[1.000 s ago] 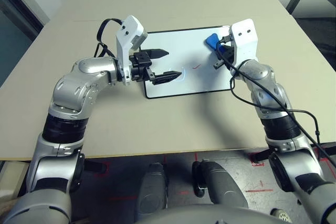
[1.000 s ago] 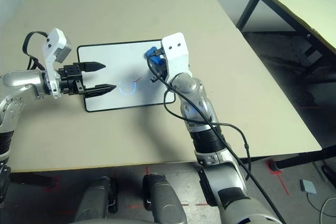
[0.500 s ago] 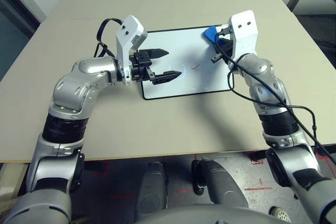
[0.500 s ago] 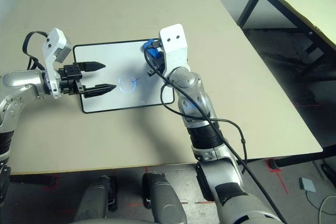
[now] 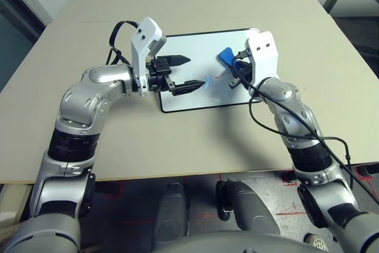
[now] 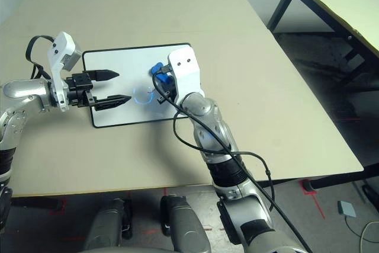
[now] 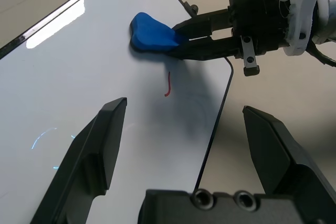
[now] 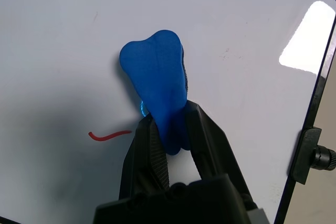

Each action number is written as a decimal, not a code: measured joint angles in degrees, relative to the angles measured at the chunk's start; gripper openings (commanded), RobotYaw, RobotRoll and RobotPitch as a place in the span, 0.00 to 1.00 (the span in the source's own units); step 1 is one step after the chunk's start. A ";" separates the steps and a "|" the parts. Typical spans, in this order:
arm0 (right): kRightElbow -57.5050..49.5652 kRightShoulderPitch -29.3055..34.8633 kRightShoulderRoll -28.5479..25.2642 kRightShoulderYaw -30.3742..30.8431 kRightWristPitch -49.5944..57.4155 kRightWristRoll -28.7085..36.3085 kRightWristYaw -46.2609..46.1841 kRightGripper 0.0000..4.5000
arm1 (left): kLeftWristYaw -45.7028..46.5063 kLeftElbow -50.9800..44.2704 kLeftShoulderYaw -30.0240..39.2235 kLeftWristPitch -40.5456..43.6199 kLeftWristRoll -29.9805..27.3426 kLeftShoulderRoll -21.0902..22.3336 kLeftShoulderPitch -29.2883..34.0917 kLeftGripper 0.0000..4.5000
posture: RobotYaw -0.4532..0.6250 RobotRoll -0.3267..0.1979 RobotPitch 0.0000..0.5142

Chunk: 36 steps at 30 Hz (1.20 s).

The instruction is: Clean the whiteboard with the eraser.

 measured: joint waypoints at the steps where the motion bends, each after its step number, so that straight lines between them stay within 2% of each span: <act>1: 0.25 -0.26 -0.18 -0.17 -0.07 0.04 0.00 0.15 | -0.01 0.06 -0.02 0.00 0.00 0.00 -0.08 1.00 | 0.43 0.62 0.32; 11: 1.93 -0.79 -0.34 -0.10 -1.50 0.92 0.60 0.15 | -0.05 0.22 -0.06 -0.11 0.01 0.00 -0.23 1.00 | 0.44 0.62 0.32; 29: 1.95 0.56 1.51 6.35 -1.36 0.98 4.54 0.15 | -1.07 0.20 -0.34 -0.11 0.59 1.52 -0.24 1.00 | 0.45 0.62 0.33; 36: 3.51 0.35 1.63 6.92 -2.90 0.80 4.65 0.15 | -1.06 0.20 -0.34 -0.11 0.62 1.51 -0.25 1.00 | 0.45 0.62 0.33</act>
